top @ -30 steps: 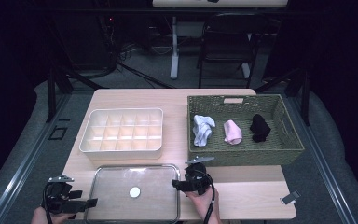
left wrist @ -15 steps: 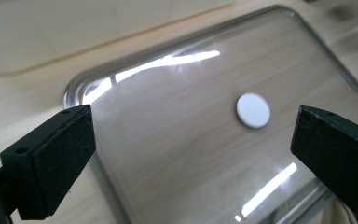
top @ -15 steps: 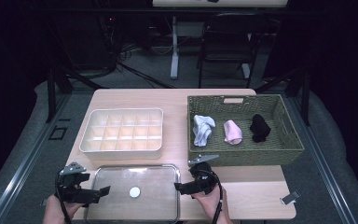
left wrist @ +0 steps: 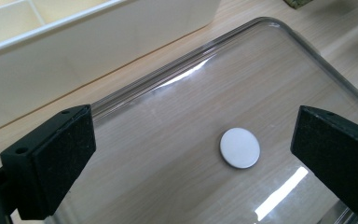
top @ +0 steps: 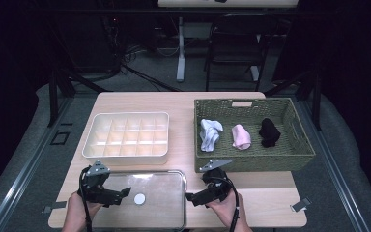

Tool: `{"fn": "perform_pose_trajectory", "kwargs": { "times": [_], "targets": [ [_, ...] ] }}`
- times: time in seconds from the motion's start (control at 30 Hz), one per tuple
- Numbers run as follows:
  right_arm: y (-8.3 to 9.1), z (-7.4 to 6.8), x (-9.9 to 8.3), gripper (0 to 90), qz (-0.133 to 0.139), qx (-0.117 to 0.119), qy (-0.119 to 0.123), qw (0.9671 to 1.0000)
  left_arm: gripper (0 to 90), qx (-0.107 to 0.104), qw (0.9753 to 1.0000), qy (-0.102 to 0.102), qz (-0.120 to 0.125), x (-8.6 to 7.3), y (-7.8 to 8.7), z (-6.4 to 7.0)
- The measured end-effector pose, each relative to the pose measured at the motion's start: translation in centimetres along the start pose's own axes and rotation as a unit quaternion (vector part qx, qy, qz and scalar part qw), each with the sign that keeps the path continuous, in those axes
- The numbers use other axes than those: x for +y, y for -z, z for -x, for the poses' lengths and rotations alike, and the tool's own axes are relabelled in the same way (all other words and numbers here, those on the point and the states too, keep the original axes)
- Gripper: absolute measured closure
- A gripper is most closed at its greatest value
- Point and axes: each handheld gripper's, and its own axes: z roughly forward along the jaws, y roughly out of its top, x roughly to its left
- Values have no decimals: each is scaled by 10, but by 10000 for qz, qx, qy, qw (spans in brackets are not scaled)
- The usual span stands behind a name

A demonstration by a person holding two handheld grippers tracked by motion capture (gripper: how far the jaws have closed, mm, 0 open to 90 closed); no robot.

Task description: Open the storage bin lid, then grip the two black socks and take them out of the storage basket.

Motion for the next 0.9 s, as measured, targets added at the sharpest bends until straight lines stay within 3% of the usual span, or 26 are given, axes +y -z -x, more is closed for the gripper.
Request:
{"fn": "perform_pose_trajectory", "kwargs": {
  "times": [0.07,0.2,0.3,0.47,0.7,0.9],
  "targets": [
    [5,5,-3,0,-20,-83,19,10000,0,103,9998,-163,50,7,-8,3],
    [11,10,-6,0,7,-60,-19,10000,0,41,9997,-198,115,16,-15,6],
    [15,13,-7,0,-34,-104,-21,9999,0,35,9990,-414,135,18,-20,13],
    [30,13,-7,0,14,-216,42,9998,0,-43,9991,-417,92,11,-20,15],
    [48,13,-6,0,197,-326,103,9992,0,54,9990,-416,145,3,-18,9],
    [70,15,-7,0,529,-502,154,9972,0,84,9991,-337,249,-2,-12,4]
  ]
}}
